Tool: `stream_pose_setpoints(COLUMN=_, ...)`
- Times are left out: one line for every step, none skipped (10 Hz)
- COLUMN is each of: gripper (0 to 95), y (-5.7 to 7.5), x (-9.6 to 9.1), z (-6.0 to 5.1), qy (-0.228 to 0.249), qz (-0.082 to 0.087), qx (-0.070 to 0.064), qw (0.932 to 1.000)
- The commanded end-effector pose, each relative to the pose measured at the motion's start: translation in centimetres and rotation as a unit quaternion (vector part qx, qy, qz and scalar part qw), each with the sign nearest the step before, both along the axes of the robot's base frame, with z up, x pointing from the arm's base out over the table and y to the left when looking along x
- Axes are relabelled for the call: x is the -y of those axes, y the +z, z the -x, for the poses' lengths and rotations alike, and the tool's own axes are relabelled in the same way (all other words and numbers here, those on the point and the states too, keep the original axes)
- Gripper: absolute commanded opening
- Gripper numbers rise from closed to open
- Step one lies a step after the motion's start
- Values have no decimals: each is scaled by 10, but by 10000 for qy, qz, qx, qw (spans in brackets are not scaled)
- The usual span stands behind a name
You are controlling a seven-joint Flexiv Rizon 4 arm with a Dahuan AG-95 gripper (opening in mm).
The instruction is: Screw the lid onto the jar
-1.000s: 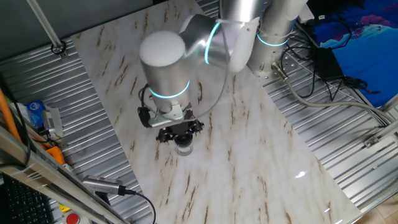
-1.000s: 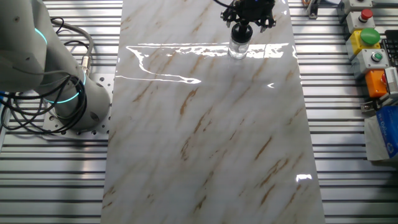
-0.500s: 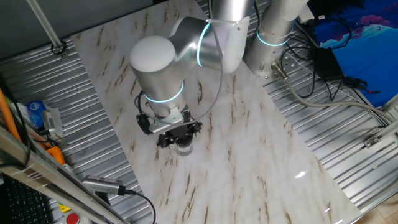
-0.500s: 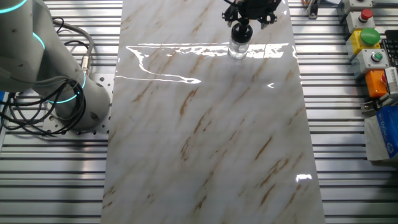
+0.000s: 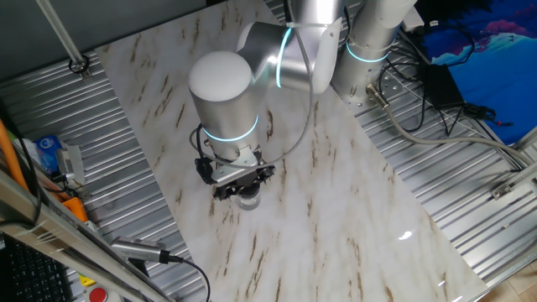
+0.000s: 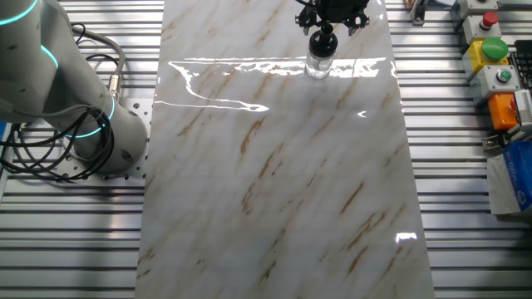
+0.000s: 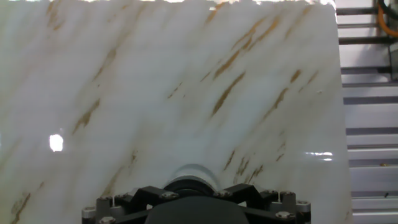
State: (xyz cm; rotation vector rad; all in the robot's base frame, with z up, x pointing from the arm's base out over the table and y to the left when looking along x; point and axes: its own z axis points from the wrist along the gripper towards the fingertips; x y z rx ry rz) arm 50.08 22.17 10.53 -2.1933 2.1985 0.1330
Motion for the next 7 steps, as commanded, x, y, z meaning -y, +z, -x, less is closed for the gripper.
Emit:
stream_pose_setpoints(gripper=950, y=0, x=0, z=0, qy=27, qz=23, qx=-36, qw=10000)
stream_pose_setpoints(gripper=950, y=1, x=0, z=0, qy=18, qz=31, qx=-50, qw=10000)
stream_pose_setpoints(gripper=950, y=2, x=-1, z=1, qy=20, qz=86, qx=-54, qw=9999)
stream_pose_setpoints(gripper=950, y=3, x=-1, z=1, qy=9, qz=111, qx=-55, qw=9999)
stream_pose_setpoints(gripper=950, y=4, x=-1, z=2, qy=-33, qz=128, qx=-70, qw=9999)
stream_pose_setpoints(gripper=950, y=4, x=-1, z=3, qy=-35, qz=148, qx=-70, qw=9999)
stream_pose_setpoints(gripper=950, y=4, x=-1, z=3, qy=-38, qz=158, qx=-63, qw=9998)
